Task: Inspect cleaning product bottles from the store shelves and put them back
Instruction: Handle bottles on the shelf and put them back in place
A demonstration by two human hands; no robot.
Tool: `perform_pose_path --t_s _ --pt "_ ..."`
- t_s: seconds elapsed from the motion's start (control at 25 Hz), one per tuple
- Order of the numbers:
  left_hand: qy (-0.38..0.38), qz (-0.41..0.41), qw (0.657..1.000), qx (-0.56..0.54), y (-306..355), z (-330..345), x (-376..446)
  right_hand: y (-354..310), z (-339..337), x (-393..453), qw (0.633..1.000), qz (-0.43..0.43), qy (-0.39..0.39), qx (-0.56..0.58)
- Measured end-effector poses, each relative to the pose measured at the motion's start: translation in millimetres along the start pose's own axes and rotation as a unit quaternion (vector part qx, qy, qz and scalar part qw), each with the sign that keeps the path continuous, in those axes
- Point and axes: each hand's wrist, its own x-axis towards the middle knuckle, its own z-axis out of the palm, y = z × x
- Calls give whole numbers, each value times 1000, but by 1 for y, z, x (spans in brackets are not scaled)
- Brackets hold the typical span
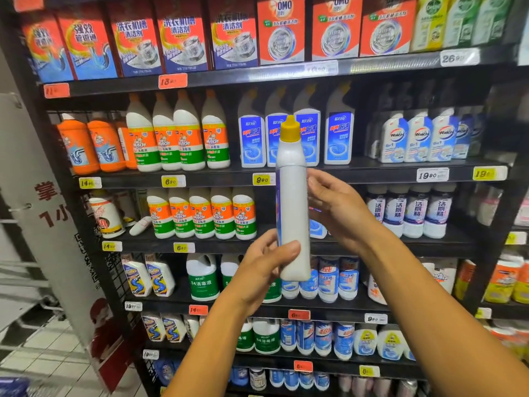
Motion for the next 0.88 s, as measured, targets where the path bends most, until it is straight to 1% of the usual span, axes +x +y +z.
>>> perform_pose_path --t_s 0.04,0.12,0.24,0.36,0.44,0.56,0.64,0.72,0.88 --pt "31 5 999 13 -2 2 0 0 1 1 999 -6 18 -46" --pt "56 11 998 19 -4 4 1 1 3 0 996 -7 35 -87" --pt "60 14 998 23 -8 4 -1 5 5 -4 993 -9 46 -108" --pt "78 19 996 32 -8 4 -3 2 5 -8 988 -33 66 -134" --pt "98 28 994 46 -7 7 -2 0 6 -11 986 -47 61 -145" --pt "146 55 984 83 -7 16 -1 1 11 -17 987 -59 31 -144" --pt "171 66 974 135 -8 23 -1 5 12 -17 987 -65 54 -134" --pt "162 71 972 157 -10 23 -4 7 7 -16 991 -52 71 -99" --pt "106 50 981 152 -9 -5 -1 12 -12 -16 1000 -13 13 -20"
